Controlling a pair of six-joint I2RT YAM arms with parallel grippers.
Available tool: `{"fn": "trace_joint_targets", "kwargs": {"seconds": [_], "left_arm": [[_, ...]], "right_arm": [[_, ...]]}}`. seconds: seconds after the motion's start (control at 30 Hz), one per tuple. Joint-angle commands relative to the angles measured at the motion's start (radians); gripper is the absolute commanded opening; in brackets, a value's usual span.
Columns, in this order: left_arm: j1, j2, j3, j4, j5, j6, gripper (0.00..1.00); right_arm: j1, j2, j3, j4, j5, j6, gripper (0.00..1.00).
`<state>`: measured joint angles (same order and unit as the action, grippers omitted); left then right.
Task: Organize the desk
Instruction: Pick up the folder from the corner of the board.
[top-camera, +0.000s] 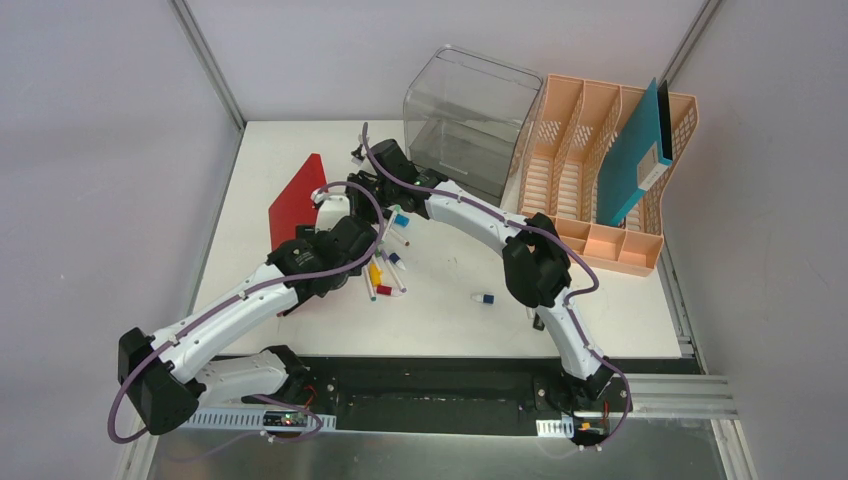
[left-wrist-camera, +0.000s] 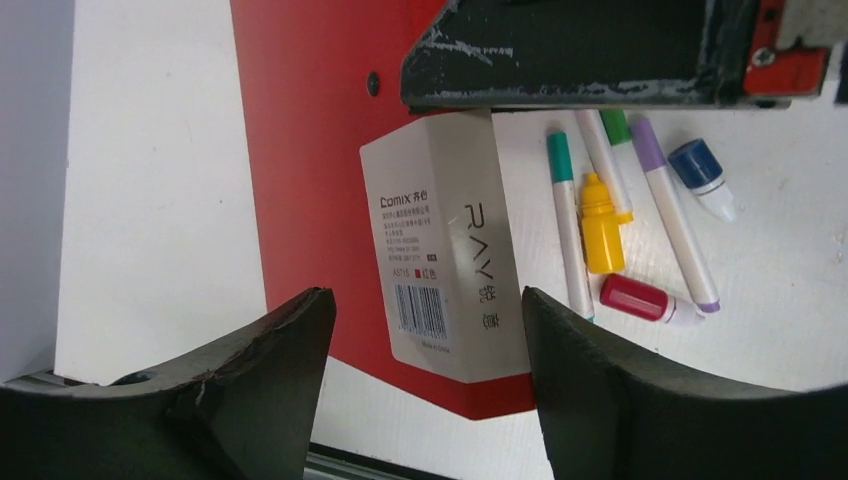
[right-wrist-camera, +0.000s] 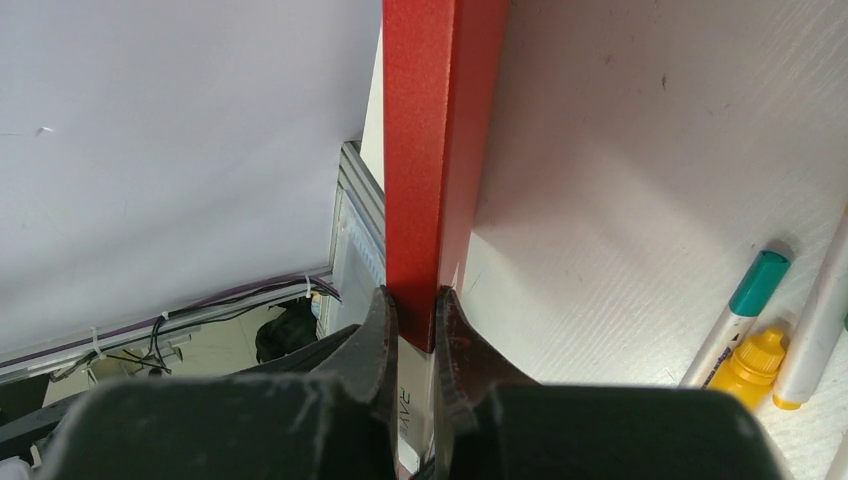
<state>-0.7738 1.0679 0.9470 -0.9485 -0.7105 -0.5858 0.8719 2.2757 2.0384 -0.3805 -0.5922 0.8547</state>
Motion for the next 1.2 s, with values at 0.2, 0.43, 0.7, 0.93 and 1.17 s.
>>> {"fn": "trace_joint_targets", "kwargs": {"seconds": [0.2, 0.43, 0.7, 0.93, 1.17], "left_arm": [[-0.011, -0.017, -0.041, 0.078, -0.107, -0.029, 0.33], [-0.012, -0.062, -0.057, 0.088, -0.074, -0.006, 0.0], [-0.028, -0.167, -0.075, 0.132, 0.034, 0.04, 0.0], [-0.075, -0.198, -0.091, 0.166, 0.121, 0.037, 0.0], [-0.124, -0.185, -0.085, 0.2, 0.198, 0.031, 0.0]], "right_arm": [[0.004, -0.012, 0.047, 0.041, -0.036, -0.008, 0.0], [0.006, -0.023, 0.036, 0.046, -0.041, 0.004, 0.0], [0.006, -0.016, 0.036, 0.048, -0.056, 0.001, 0.27], [0.012, -0.004, 0.053, -0.035, 0.024, -0.055, 0.51], [0.032, 0.025, 0.08, -0.087, 0.071, -0.091, 0.54]]}}
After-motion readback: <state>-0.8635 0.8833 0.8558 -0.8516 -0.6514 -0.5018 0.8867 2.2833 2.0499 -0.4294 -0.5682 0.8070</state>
